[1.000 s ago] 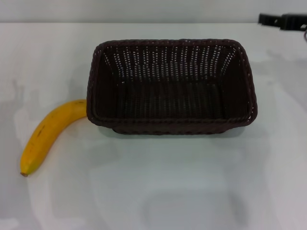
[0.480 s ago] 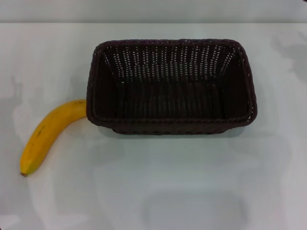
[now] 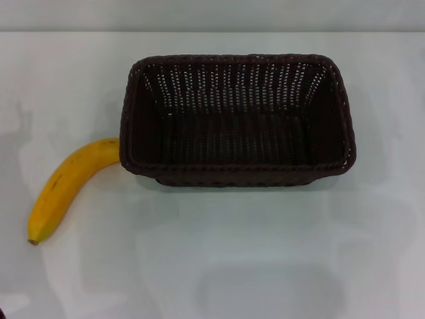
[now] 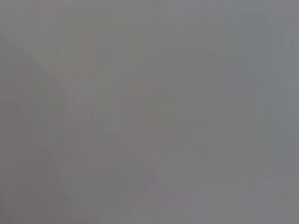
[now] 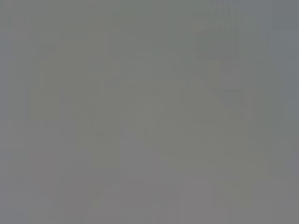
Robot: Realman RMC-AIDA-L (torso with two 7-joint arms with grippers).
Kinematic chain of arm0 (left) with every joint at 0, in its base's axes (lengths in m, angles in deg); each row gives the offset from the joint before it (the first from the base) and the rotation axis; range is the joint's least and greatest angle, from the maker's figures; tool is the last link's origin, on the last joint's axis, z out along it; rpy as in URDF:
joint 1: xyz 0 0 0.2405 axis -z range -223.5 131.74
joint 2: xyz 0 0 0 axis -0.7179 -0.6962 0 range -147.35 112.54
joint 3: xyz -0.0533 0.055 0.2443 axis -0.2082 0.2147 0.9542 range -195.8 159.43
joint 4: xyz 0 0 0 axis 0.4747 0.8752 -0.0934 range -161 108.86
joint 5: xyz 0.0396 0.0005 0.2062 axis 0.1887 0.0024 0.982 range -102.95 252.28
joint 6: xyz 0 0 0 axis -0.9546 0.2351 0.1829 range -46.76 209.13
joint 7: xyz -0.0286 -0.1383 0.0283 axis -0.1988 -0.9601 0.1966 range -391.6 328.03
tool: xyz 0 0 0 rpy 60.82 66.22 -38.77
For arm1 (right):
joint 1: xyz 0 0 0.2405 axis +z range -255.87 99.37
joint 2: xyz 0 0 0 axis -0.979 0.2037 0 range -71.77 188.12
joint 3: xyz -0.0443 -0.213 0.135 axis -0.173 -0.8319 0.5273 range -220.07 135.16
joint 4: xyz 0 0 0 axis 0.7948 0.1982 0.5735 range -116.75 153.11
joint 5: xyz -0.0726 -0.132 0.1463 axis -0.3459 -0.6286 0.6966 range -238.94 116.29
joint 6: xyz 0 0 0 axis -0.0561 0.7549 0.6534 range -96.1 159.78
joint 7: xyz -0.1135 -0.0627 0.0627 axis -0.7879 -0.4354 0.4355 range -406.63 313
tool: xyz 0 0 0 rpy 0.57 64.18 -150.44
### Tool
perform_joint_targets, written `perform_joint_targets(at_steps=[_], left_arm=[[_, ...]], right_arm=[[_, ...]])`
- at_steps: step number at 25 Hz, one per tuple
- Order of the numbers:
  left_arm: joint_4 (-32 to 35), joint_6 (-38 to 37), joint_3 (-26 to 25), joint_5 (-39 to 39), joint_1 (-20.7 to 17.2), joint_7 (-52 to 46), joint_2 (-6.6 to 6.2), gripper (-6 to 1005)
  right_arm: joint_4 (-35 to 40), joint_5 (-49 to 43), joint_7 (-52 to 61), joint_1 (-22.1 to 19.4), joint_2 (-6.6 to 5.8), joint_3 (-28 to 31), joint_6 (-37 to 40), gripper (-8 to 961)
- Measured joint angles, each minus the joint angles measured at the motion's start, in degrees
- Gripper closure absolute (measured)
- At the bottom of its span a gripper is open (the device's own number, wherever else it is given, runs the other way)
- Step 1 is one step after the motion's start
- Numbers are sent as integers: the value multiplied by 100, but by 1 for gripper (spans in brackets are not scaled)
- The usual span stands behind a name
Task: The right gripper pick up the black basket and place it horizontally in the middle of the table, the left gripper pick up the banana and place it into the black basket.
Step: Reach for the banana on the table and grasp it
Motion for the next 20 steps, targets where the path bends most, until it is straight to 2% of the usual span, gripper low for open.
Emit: perform_joint_targets(at_steps=[5,8,13,20], left_arm=[[3,-236,-6,86,29,-1,0,116],[3,-423,-10,217,31,-9,0,116],[0,-678,-38,366,29,-23,-8,116],[4,-688,-72,378,25,-27,-22,117]], right_arm=[[132,-62,348,-67,-21,-573,1159,149],[133,-105,527,-98,-33,-840,1562,150],[83,-656,1271,-152,-42,-973,1560,151],[61,-2398,2738,-165,-77,-992,1059,152]])
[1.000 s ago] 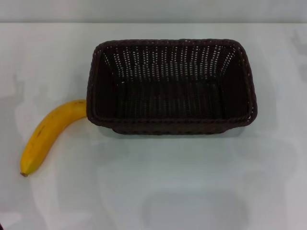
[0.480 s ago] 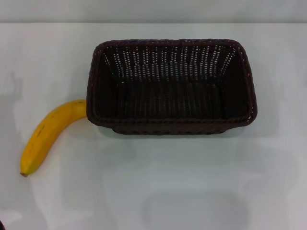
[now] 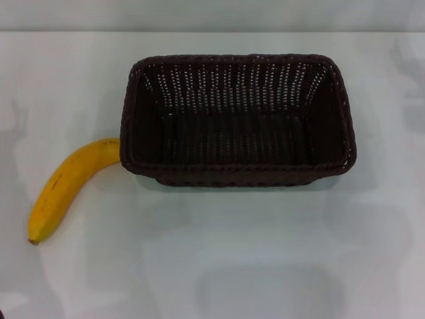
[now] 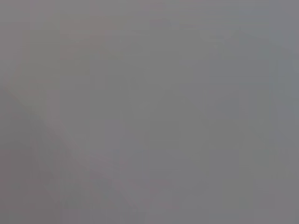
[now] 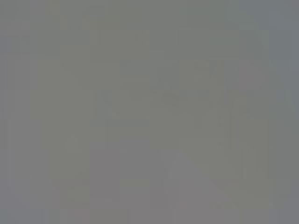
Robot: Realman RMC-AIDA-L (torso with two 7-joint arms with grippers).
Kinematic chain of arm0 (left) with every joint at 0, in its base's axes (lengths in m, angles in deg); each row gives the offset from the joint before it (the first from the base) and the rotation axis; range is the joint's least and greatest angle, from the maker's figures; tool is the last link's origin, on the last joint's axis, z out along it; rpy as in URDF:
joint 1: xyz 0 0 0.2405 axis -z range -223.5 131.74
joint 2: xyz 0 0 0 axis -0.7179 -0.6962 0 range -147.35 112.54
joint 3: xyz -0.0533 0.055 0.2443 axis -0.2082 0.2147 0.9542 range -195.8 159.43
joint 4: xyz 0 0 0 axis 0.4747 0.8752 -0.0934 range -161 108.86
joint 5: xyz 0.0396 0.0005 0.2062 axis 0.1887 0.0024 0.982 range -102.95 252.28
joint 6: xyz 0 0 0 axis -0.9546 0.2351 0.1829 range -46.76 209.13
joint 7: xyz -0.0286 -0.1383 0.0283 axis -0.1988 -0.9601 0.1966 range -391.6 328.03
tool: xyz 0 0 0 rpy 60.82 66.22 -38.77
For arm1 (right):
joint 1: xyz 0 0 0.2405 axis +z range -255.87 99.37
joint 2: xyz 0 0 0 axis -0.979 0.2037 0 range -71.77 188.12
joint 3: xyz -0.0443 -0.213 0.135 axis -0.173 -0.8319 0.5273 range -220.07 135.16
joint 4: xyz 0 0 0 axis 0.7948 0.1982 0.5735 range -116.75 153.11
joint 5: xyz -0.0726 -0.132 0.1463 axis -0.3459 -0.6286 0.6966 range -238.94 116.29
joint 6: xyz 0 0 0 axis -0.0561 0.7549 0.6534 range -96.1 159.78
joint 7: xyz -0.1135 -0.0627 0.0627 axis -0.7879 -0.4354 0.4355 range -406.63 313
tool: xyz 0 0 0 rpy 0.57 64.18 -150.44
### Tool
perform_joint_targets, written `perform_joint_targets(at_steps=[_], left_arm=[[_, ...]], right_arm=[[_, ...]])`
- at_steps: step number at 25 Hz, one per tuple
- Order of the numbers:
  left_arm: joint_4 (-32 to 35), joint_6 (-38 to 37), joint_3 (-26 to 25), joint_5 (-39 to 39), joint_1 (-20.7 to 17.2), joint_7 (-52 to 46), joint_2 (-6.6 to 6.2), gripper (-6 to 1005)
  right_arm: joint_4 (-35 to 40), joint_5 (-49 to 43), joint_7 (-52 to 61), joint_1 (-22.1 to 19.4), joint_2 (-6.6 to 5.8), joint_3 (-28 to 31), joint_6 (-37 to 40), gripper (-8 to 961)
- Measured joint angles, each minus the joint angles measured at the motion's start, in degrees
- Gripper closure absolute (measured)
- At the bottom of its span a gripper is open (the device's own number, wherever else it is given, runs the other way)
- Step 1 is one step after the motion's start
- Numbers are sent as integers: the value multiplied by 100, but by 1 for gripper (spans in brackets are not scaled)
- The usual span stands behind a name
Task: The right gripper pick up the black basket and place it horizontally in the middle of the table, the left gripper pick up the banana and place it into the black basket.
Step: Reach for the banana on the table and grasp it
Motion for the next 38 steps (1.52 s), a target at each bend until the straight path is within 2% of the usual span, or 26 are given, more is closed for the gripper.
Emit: perform_joint_targets(at_steps=[5,7,11,14,17,20,23,26,31,32,33,38], left_arm=[[-22,-3,0,3,-1,-3,-5,117],[-28,2,1,5,-1,-6,-5,117],[-8,40,6,220,-31,-5,-1,117],[18,74,4,420,-61,46,5,117],[243,357,-1,557,-161,129,-41,117],[712,1105,-64,734,-338,469,-114,117],[1264,2149,-242,808,-502,1015,-128,117],[2048,3580,-637,811,-760,1511,-116,117],[3428,6274,-1609,768,-1185,2120,55,117],[3428,6274,-1609,768,-1185,2120,55,117],[3910,7291,-1897,760,-1307,2144,55,117],[4400,8430,-2291,806,-1391,2130,54,117]], right_arm=[[-34,-553,734,-1,-203,-215,-234,153],[-39,-584,754,-31,-208,-242,-169,153],[43,-586,747,-108,-123,-178,190,154],[72,-594,748,-185,-106,-202,350,154],[70,-595,770,-227,-99,-188,363,154],[70,-596,786,-256,-86,-176,371,154],[70,-598,788,-269,-82,-176,351,154],[72,-601,789,-277,-80,-174,330,154],[63,-597,795,-305,-90,-174,299,154],[55,-585,799,-307,-98,-174,289,154],[46,-577,803,-308,-106,-174,282,155],[30,-562,831,-297,-123,-171,265,155]])
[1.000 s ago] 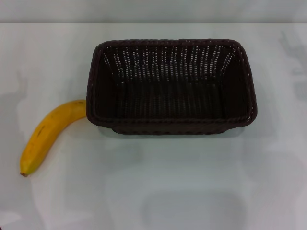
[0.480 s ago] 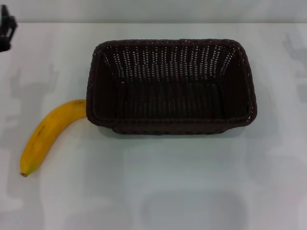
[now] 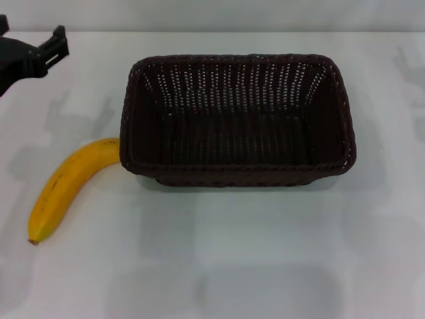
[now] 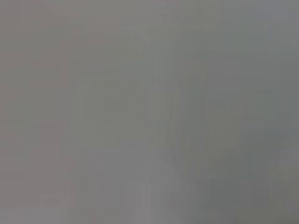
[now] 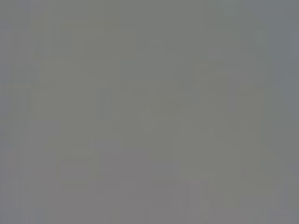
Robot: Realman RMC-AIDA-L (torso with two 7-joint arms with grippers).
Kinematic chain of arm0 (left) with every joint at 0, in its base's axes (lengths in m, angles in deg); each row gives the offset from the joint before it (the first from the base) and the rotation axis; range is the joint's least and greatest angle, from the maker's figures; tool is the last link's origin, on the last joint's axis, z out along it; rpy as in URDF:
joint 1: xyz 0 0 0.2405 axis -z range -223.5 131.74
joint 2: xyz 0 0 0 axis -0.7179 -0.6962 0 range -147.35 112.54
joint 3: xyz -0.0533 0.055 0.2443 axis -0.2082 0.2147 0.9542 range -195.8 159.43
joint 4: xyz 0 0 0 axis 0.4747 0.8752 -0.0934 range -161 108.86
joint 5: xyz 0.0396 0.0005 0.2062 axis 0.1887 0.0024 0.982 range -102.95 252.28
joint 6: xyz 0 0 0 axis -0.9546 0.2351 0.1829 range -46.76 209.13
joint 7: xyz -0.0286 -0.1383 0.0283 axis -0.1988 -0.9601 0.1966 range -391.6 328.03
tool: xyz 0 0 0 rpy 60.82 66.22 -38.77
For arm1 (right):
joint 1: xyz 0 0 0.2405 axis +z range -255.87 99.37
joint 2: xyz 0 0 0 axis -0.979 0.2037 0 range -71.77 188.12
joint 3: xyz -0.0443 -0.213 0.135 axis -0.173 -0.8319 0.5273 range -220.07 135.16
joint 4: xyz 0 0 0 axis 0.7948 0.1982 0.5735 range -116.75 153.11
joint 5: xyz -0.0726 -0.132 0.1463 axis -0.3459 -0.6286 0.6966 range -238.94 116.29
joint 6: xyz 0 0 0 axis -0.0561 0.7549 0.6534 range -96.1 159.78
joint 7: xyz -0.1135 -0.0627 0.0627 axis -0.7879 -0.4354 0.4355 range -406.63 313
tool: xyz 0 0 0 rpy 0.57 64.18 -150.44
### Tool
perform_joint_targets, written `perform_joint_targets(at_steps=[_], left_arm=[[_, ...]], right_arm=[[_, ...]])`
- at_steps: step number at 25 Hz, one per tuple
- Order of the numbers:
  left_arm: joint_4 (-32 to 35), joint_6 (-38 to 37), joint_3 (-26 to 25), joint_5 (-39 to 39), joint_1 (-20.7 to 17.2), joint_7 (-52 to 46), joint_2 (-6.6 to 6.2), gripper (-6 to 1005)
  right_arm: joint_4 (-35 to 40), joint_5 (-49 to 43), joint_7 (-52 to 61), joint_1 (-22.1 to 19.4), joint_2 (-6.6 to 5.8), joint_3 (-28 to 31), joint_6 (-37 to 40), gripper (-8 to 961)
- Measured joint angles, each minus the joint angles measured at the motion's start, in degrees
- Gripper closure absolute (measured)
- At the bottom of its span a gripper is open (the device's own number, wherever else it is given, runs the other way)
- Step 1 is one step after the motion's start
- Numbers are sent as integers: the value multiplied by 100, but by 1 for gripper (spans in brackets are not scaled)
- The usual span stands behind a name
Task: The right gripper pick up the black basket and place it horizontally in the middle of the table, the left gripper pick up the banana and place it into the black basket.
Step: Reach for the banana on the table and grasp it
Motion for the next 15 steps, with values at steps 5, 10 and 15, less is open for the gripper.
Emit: perform_joint_targets(at_steps=[5,10,15], left_arm=[[295,1341,-618,24,97,-273,-4,117],[582,3030,-1470,744,558,-1329,-21,117],[695,5083,-2300,1711,1427,-2373,-34,117]], right_arm=[[-12,-30,109,36,-14,5,-1,155],[-35,-32,117,33,-26,6,-6,155],[-71,-32,119,36,-28,6,-20,155]])
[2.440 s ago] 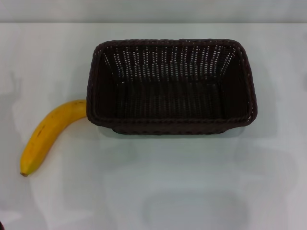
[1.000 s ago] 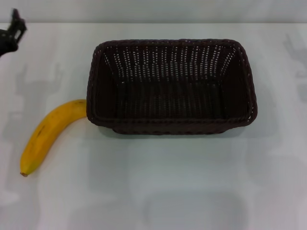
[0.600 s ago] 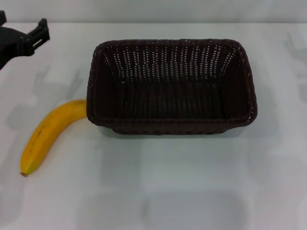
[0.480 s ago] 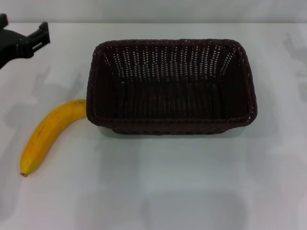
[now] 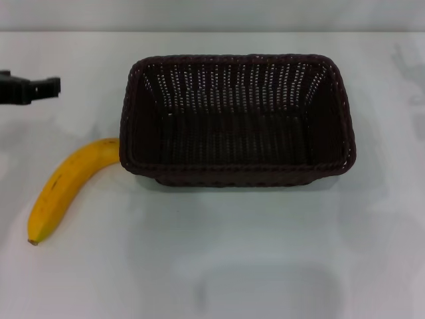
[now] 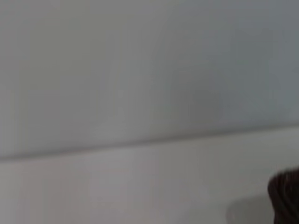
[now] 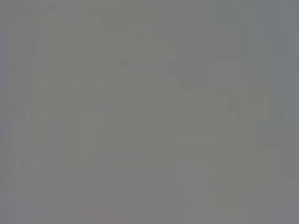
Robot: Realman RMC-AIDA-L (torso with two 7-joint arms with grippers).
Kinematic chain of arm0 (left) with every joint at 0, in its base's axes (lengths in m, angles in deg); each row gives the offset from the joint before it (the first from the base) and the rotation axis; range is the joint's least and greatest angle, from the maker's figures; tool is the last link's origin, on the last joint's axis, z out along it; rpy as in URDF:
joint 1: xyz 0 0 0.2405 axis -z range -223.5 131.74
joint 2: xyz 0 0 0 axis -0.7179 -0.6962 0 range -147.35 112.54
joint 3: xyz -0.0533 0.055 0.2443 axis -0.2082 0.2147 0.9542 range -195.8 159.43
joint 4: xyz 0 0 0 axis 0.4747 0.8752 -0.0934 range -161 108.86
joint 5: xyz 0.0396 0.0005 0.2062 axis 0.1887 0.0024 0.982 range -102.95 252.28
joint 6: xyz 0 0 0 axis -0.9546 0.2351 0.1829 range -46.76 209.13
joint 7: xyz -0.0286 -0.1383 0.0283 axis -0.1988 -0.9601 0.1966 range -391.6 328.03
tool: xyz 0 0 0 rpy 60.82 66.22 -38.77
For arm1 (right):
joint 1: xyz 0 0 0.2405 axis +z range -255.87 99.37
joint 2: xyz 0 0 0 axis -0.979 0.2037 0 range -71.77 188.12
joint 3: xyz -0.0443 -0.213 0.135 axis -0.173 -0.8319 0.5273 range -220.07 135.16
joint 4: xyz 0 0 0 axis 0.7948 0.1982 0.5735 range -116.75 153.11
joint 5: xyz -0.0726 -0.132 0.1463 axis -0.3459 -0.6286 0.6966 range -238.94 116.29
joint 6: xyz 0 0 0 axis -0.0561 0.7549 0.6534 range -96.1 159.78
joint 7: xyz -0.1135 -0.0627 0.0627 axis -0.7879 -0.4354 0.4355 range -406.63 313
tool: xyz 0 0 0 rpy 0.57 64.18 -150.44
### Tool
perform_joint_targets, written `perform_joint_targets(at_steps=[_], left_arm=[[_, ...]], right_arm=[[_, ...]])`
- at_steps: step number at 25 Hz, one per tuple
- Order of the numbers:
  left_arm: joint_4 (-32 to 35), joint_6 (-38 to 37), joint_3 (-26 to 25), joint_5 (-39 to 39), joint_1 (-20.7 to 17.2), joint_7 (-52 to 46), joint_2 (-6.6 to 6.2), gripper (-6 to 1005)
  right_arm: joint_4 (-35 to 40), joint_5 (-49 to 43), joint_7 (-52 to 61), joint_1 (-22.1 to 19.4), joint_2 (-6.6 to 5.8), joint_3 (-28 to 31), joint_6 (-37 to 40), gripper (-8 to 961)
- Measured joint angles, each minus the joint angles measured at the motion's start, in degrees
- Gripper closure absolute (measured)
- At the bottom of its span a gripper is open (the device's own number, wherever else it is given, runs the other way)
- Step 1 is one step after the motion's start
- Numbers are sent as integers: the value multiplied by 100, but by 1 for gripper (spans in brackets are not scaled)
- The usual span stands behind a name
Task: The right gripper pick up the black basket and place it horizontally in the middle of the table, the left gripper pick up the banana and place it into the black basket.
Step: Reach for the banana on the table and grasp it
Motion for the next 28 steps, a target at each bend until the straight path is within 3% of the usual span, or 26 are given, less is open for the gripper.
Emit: perform_joint_targets(at_steps=[4,12,28], left_arm=[[5,625,-207,70,219,-55,0,117],[-3,1093,-217,49,256,-56,-7,118],[-135,1294,-222,11,192,-134,8,118]], right_arm=[[-14,0,2,7,0,0,-6,155],[-141,0,4,-12,-19,0,-47,155],[-253,0,-34,-9,-43,0,-346,156]])
